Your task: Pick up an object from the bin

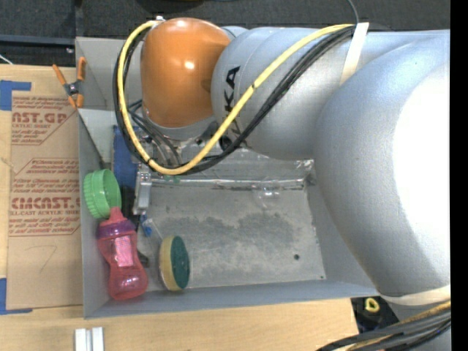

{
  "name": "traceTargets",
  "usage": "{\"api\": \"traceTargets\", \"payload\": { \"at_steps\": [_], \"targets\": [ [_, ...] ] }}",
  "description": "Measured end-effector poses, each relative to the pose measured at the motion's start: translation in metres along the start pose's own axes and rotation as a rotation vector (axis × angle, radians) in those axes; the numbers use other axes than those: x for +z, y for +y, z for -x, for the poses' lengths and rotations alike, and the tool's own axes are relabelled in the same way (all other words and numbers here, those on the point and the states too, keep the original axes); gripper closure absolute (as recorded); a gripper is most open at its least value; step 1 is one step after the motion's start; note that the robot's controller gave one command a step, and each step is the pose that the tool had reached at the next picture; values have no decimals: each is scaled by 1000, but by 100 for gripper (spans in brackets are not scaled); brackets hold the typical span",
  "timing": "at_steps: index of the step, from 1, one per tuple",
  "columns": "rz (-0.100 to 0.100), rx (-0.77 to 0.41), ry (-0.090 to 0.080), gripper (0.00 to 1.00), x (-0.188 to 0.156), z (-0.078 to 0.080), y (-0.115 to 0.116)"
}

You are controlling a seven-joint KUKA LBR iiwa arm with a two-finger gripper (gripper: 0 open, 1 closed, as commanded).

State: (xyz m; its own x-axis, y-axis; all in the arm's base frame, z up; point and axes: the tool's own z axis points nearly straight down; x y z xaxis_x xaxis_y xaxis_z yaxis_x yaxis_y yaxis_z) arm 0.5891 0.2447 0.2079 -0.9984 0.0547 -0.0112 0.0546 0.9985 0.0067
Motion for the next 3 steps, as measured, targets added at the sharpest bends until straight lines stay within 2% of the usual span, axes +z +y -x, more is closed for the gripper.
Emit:
{"api": "traceTargets", "payload": {
  "at_steps": [1, 2, 3],
  "targets": [
    [-6, -92, 14, 0, 12, -63, -59],
    [2, -28, 1, 0, 40, -73, -35],
    [-2, -123, 8, 0, 76, -92, -36]
  ]
}}
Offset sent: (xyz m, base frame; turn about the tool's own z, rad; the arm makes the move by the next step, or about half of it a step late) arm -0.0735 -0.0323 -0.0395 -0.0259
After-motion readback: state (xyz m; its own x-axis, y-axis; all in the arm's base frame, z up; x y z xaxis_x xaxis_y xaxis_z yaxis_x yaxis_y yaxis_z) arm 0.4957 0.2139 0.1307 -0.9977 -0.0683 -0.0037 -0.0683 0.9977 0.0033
